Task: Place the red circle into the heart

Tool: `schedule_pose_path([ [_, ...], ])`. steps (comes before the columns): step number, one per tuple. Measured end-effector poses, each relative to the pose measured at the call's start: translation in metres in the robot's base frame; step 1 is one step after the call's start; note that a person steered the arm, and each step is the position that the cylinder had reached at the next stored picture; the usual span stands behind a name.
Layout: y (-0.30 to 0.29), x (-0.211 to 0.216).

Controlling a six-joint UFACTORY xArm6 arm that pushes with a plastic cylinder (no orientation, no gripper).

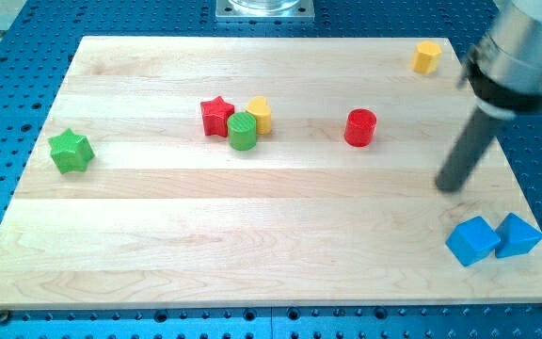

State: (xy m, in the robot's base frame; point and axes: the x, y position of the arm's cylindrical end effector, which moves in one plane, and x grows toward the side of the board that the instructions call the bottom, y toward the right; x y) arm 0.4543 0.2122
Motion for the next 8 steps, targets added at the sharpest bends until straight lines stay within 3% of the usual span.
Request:
schedule_pose_path([
  [1, -0.027, -0.049],
  [4, -0.175, -0.045],
  [6, -0.168, -0.044],
  [7, -0.12, -0.043],
  [8, -0.066, -0.081],
])
